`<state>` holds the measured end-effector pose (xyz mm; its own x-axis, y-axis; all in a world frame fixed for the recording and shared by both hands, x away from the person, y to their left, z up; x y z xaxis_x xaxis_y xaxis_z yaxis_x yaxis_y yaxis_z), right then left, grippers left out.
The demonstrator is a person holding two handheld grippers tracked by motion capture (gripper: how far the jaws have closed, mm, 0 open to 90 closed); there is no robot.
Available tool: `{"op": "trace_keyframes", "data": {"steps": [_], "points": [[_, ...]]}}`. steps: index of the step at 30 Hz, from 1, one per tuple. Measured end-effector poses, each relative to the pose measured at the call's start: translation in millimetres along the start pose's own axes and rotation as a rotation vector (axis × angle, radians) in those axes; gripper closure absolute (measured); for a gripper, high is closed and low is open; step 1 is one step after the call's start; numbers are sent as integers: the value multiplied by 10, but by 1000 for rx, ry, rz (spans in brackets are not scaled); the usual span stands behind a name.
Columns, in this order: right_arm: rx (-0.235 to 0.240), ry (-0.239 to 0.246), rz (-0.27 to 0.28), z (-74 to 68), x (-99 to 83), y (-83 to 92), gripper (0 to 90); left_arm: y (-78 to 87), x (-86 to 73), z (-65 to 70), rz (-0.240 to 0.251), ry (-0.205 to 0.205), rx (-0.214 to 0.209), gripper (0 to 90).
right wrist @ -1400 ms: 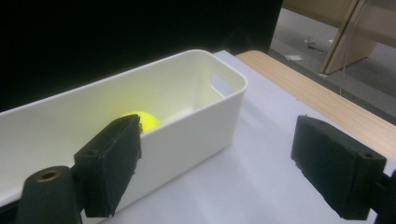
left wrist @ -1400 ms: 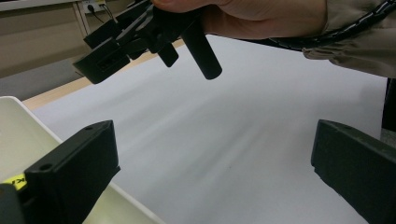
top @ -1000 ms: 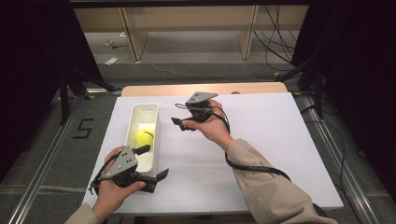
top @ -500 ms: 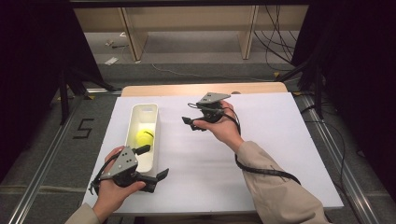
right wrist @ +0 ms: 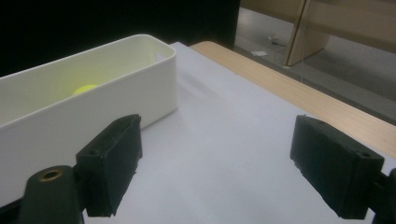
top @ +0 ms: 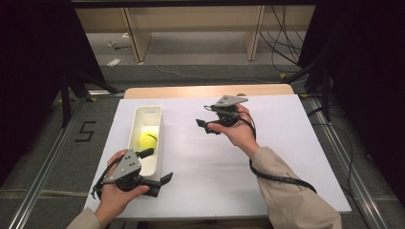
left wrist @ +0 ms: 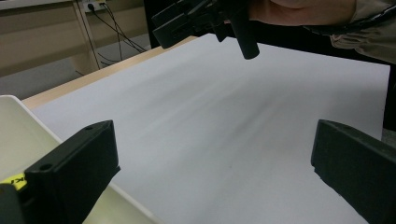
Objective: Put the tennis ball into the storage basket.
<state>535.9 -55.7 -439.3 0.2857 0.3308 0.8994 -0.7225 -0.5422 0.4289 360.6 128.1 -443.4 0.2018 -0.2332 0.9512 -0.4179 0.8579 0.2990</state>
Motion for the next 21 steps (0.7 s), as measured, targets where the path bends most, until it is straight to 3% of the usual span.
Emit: {"op": "trace_keyframes", "data": {"steps": [21], "points": [[-40,-30,-11,249,-189,203,179,-2,0,-2,0,1,1,3]]}}
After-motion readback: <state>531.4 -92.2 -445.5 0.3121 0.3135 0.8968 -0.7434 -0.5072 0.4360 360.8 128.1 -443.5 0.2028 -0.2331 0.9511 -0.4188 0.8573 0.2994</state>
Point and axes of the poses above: each handheld gripper's, and its own axes: y roughly backward along the jaws, x roughly out of its top, z roughly to its right, the point moved 8 cm from there along -y, roughly forward along the jaws, and after that the axes turned 14 degrees about -x, right-handed, at the moved point
